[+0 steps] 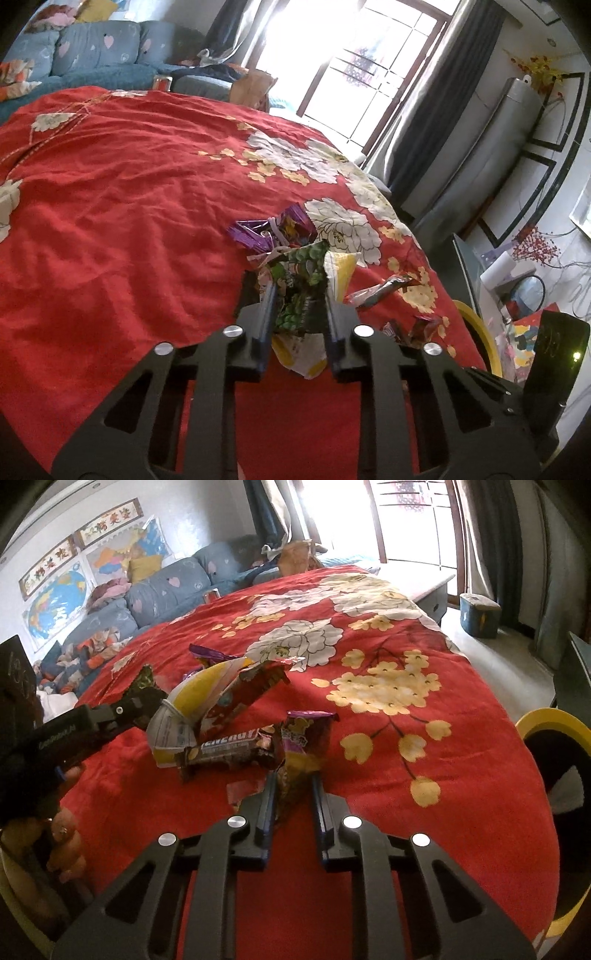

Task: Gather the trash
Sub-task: 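Grasp a green wrapper with the left tool while the right tool grasps a purple snack packet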

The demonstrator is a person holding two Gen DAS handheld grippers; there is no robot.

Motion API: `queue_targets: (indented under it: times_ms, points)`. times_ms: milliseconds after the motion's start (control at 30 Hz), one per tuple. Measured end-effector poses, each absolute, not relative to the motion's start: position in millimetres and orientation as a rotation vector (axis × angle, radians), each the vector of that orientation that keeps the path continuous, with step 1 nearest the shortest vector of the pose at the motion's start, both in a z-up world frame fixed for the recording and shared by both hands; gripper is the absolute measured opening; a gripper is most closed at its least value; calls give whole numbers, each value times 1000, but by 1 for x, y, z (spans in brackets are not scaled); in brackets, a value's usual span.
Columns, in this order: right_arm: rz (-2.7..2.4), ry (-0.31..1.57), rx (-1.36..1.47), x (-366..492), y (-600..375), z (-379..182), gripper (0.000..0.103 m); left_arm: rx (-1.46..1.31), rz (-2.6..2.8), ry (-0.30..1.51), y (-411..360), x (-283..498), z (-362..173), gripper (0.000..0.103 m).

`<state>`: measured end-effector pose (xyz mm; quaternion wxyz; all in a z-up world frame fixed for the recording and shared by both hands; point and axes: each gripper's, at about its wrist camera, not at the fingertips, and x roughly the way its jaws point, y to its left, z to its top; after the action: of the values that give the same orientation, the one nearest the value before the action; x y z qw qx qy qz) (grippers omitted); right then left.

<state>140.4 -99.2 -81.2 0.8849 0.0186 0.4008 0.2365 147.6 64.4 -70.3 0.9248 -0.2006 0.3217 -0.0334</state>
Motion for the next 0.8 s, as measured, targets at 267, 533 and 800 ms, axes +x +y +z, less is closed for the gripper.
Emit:
queue_targets:
  times_ms: [267, 533, 800]
  points:
    - [473, 808, 36, 130, -108, -75, 14, -410, -67, 638, 69, 137, -63, 7]
    - [463, 777, 53, 120, -118, -63, 14, -370, -88, 592, 57, 127, -43, 6]
    - [446, 751, 78, 115, -134, -51, 14, -330, -111, 541, 38, 116, -23, 4]
